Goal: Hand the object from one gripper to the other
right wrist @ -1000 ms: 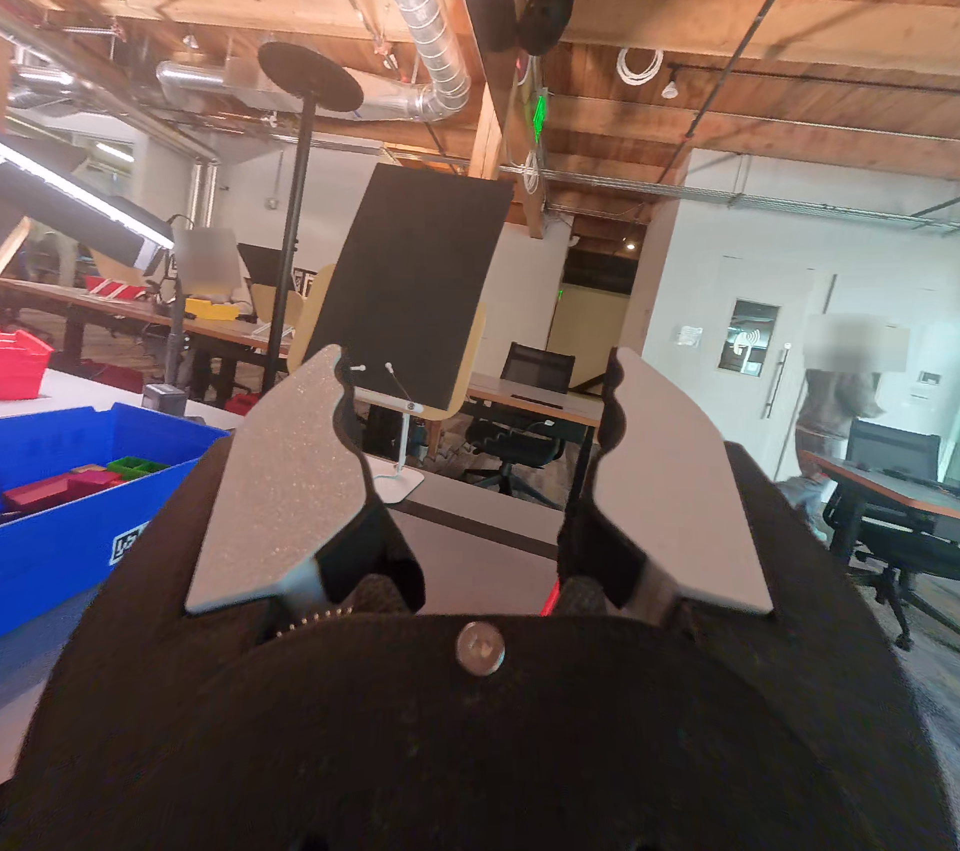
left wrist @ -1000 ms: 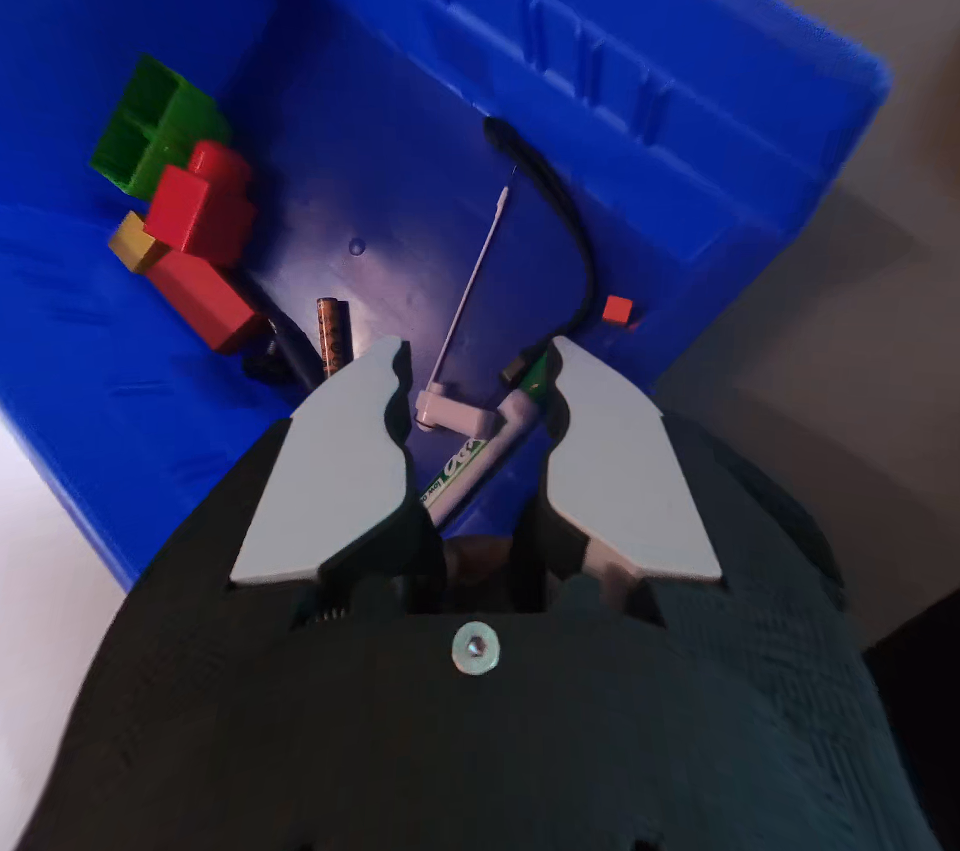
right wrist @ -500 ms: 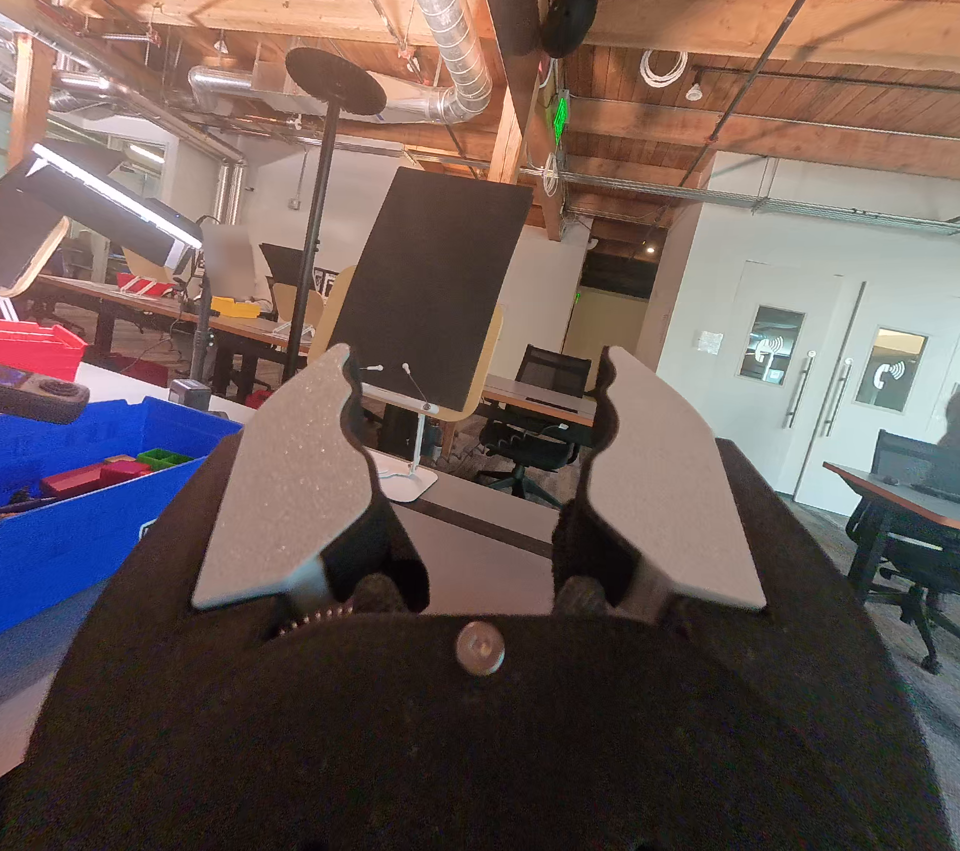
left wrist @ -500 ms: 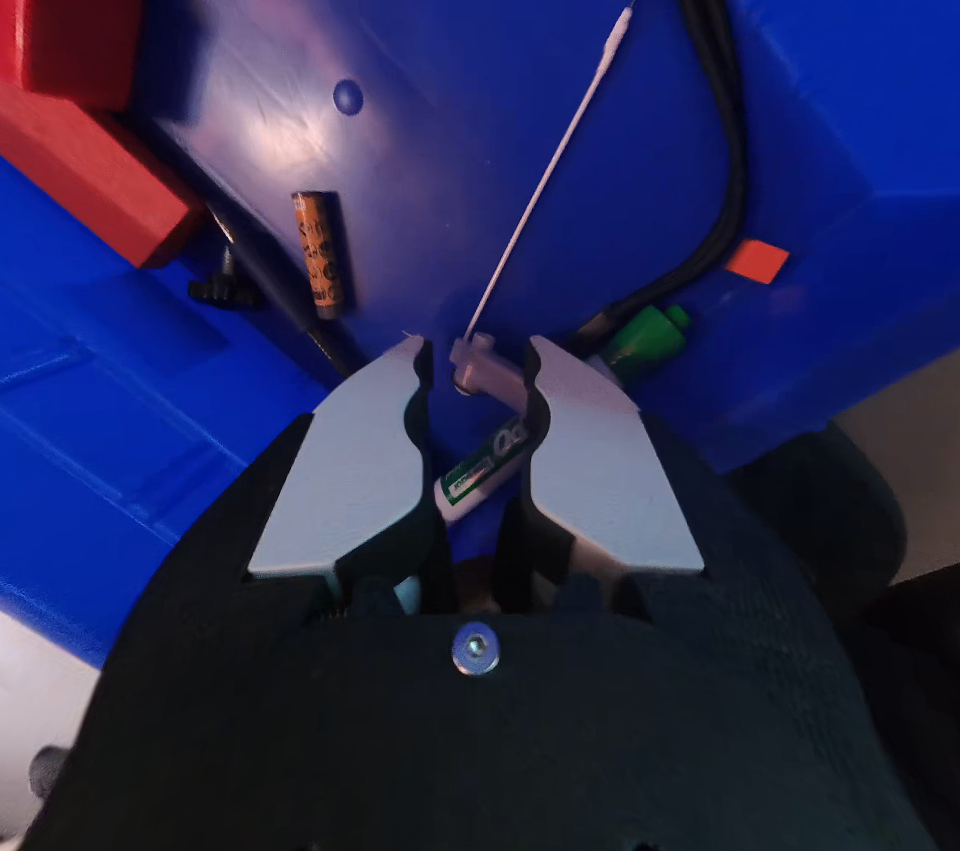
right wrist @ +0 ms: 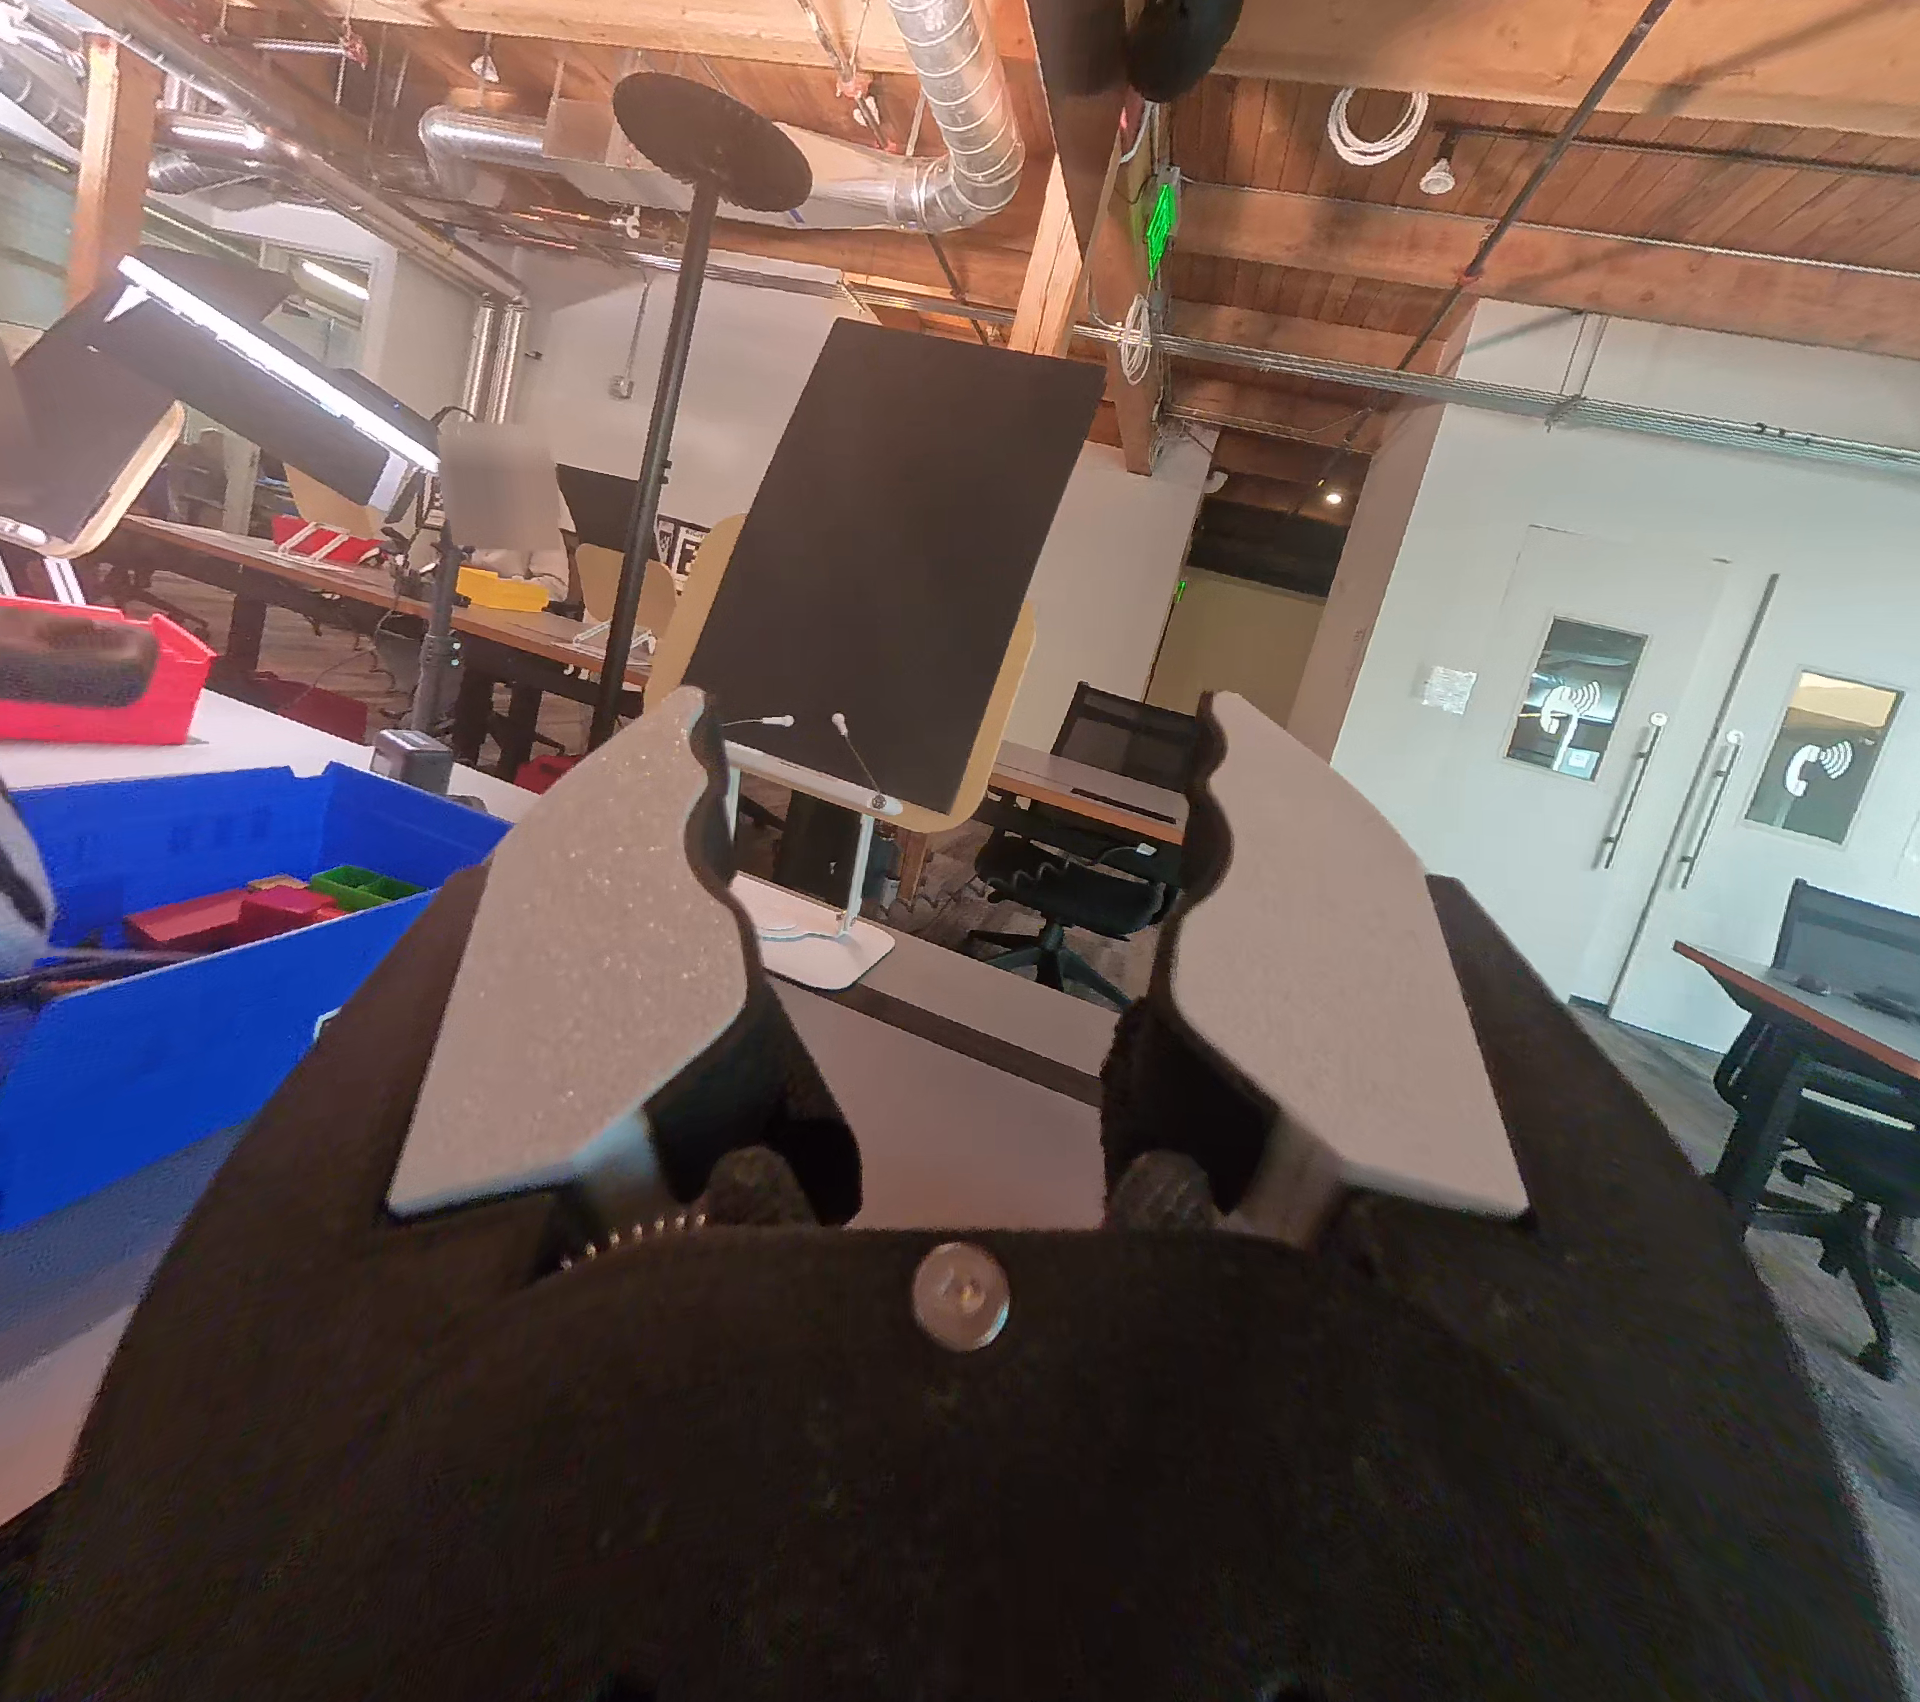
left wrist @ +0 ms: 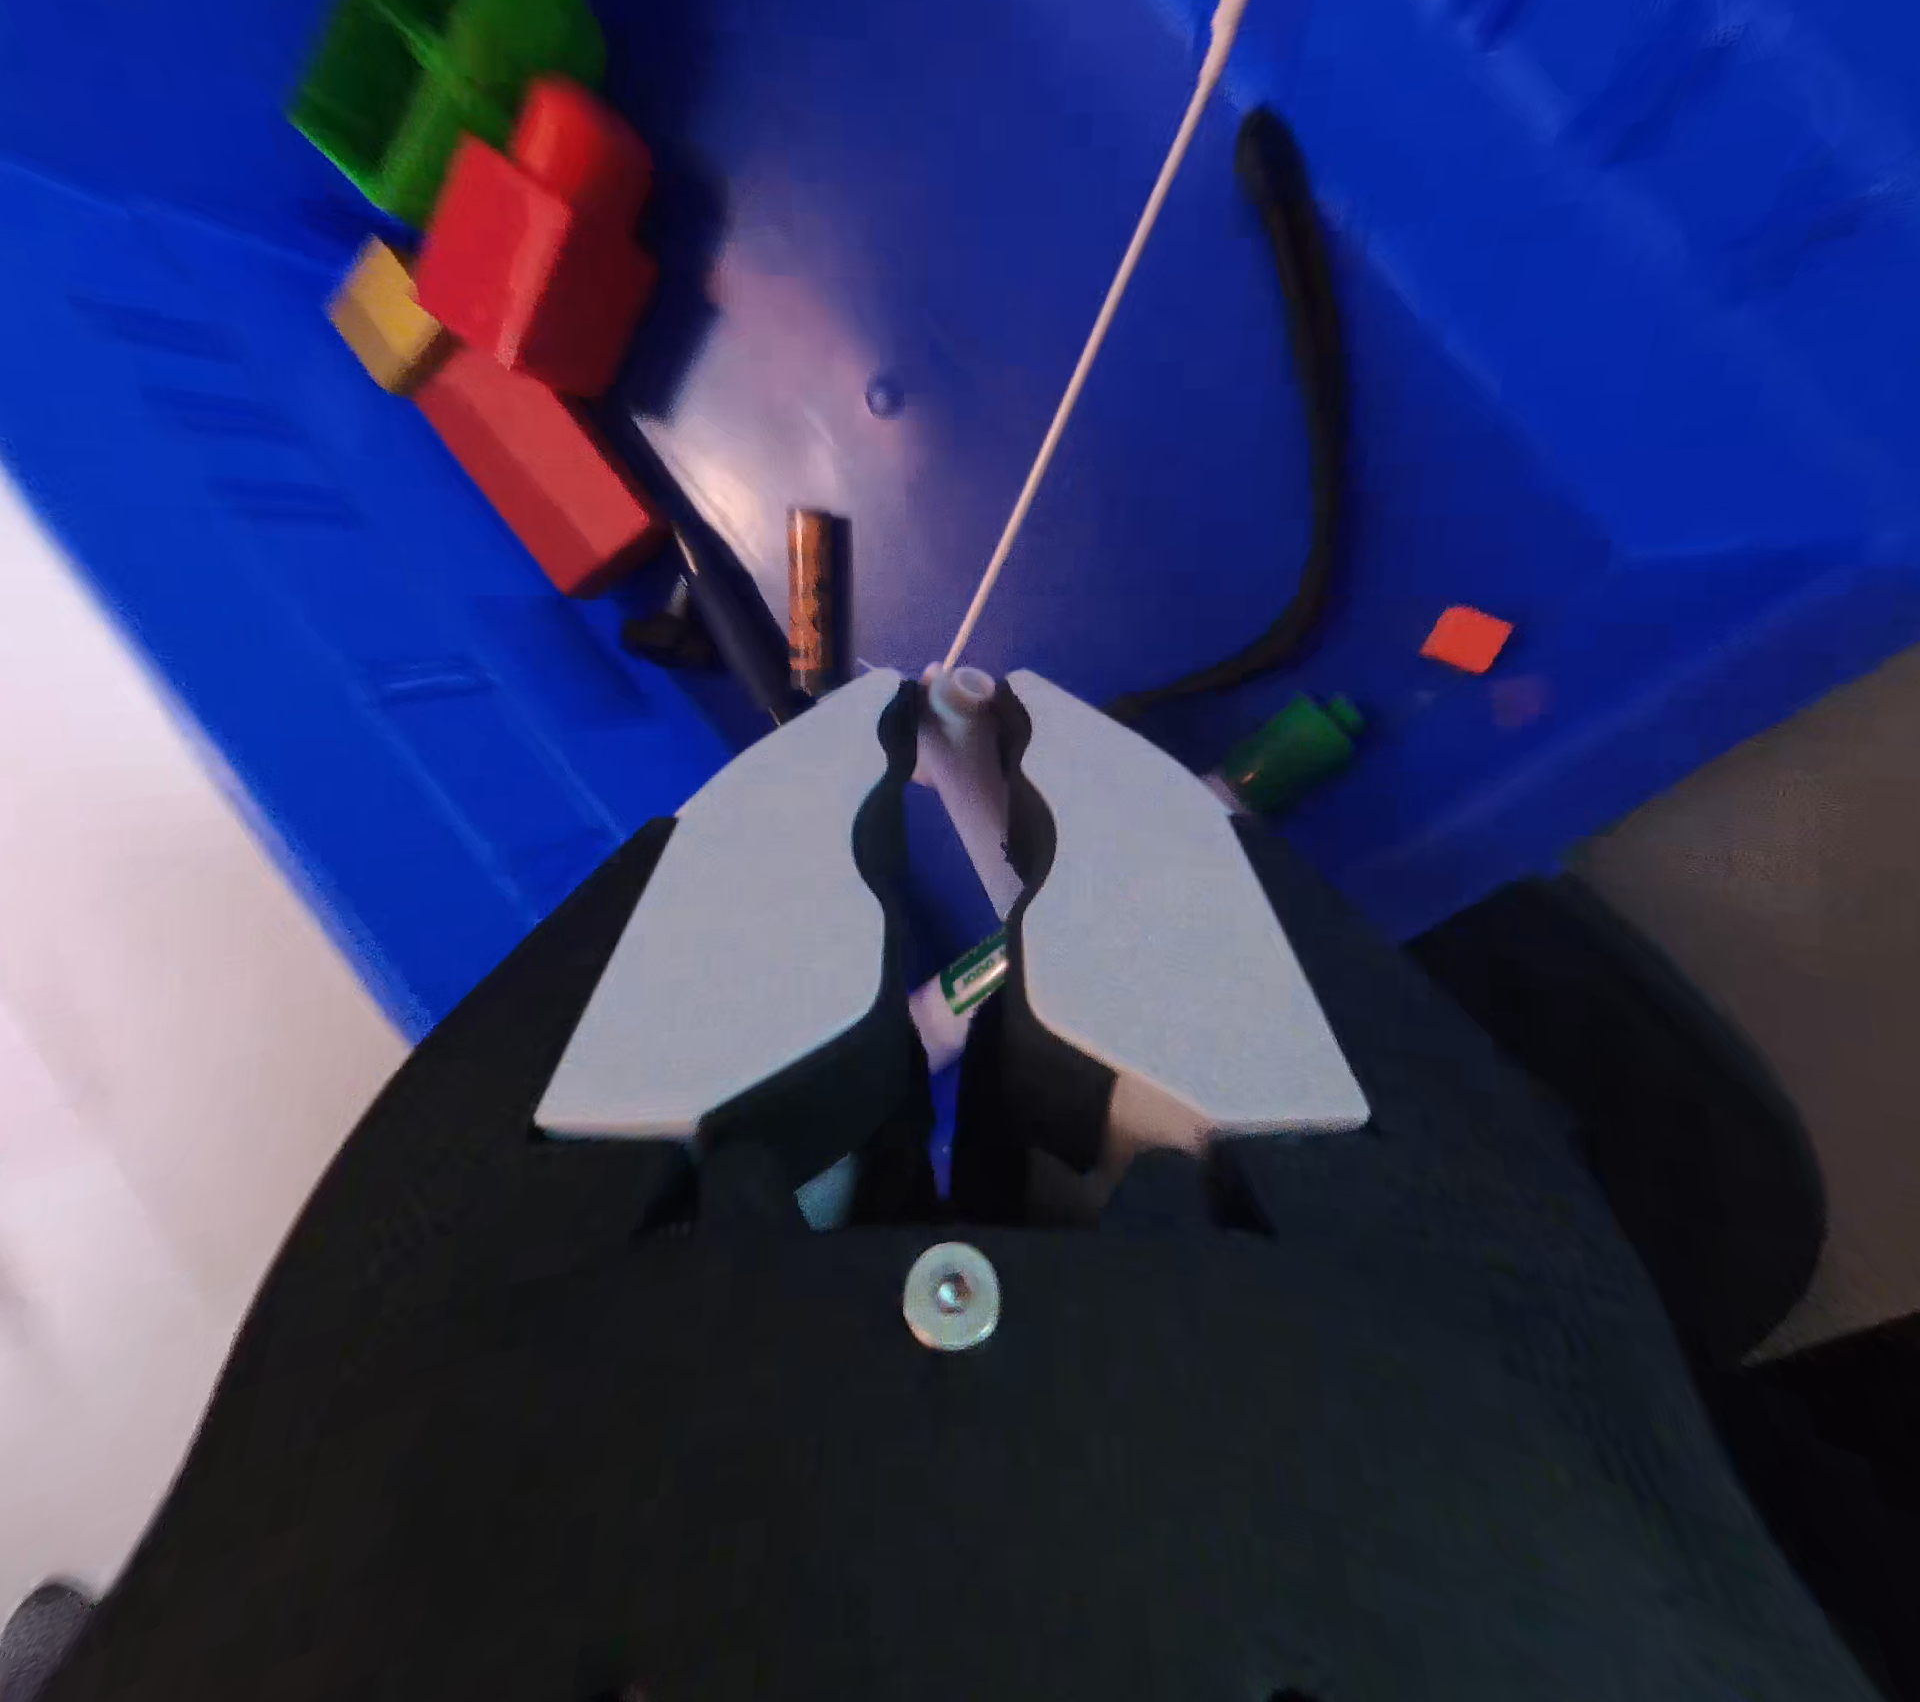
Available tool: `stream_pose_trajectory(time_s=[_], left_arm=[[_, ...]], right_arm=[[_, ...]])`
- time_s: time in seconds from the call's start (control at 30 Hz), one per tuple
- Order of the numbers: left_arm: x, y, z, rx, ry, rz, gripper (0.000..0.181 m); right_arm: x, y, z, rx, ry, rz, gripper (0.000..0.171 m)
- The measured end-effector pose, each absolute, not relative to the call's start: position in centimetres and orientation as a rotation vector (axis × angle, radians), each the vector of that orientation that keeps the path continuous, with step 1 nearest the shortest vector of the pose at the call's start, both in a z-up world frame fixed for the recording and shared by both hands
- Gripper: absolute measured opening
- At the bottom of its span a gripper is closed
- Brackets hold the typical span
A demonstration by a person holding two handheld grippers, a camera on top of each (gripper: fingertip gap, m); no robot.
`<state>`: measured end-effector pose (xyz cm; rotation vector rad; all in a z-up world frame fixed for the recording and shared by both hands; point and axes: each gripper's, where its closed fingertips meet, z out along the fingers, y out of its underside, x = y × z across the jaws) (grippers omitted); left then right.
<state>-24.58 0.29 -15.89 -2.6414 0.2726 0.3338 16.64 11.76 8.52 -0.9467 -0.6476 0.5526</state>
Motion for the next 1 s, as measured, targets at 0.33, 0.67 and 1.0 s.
stream_pose_trajectory(time_s=[0.33,0.67,1.0], left_arm=[[-17.4,1.6,-0.3,-1.617,0.235,0.101,0.014],[-7.3,-4.5,7.8,-1.033,0.346,-0.438,0.013],[-0.3,-6.8,8.0,-0.826,0.454,-0.954,0.013]], right_arm=[[12.9,8.2,8.1,-0.934,-0.769,0.725,0.077],[2.7,-1.7,3.6,-0.922,-1.120,1.188,0.060],[-0.4,-7.1,2.8,-0.965,-1.111,1.697,0.034]])
